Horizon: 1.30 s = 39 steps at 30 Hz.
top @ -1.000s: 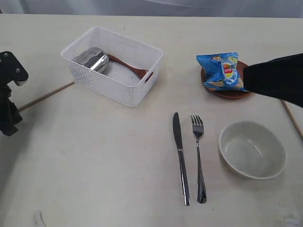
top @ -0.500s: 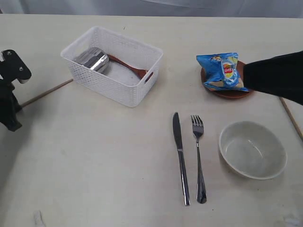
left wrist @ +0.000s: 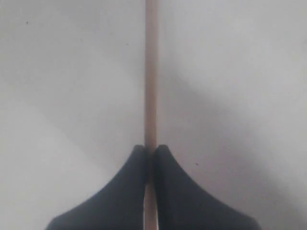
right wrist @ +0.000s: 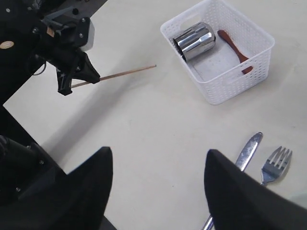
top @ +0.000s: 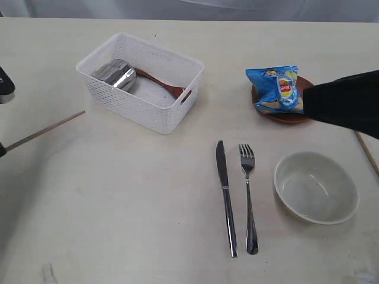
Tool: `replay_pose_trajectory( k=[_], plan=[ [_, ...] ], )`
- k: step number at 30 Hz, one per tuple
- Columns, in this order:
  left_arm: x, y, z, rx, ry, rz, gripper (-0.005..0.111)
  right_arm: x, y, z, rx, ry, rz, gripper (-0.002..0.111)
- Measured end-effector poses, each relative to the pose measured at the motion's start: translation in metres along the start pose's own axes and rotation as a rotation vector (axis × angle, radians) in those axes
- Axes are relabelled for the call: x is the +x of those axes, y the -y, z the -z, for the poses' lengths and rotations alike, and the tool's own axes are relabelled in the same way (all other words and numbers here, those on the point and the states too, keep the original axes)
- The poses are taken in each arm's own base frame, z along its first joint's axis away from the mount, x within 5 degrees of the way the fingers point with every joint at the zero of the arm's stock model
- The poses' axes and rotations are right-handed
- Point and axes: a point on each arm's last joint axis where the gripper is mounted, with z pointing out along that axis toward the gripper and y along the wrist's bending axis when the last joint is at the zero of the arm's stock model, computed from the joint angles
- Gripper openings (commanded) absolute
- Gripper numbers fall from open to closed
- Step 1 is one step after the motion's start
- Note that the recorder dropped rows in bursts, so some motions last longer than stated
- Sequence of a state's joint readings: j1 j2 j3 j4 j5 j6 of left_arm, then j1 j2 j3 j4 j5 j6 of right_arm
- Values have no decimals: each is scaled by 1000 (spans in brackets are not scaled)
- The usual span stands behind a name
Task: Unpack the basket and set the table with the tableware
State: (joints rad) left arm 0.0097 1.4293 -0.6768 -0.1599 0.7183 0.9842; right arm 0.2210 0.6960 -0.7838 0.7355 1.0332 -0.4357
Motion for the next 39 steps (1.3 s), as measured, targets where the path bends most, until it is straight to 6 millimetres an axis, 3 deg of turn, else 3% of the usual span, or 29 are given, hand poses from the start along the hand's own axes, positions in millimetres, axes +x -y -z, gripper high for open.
replay_pose_trajectory(
  k=[7, 13, 18, 22, 25, 28, 30, 34, 39],
  plan=[
    [-3, 28, 45, 56, 157, 122, 0, 3, 4, 0, 46, -37, -23, 54],
    [-38, 63, 62, 279, 401, 352, 0, 11, 23, 4, 264, -111, -100, 54],
    [-76, 108, 65, 491, 478, 509, 0, 13, 31, 7, 365, -125, -145, 54],
    [-110, 156, 56, 604, 438, 596, 0, 13, 38, 6, 417, -138, -186, 54],
    [-152, 206, 49, 689, 395, 547, 0, 11, 49, -8, 438, -212, -226, 54],
    [-182, 246, 44, 743, 394, 525, 0, 9, 52, -12, 443, -221, -243, 54],
    [-200, 276, 28, 783, 354, 576, 0, 5, 52, -9, 458, -200, -251, 54],
    [-212, 300, -12, 767, 283, 706, 0, -6, 49, 1, 496, -166, -248, 54],
    [-231, 319, -21, 780, 304, 792, 0, -7, 48, 3, 499, -170, -249, 54]
  ],
)
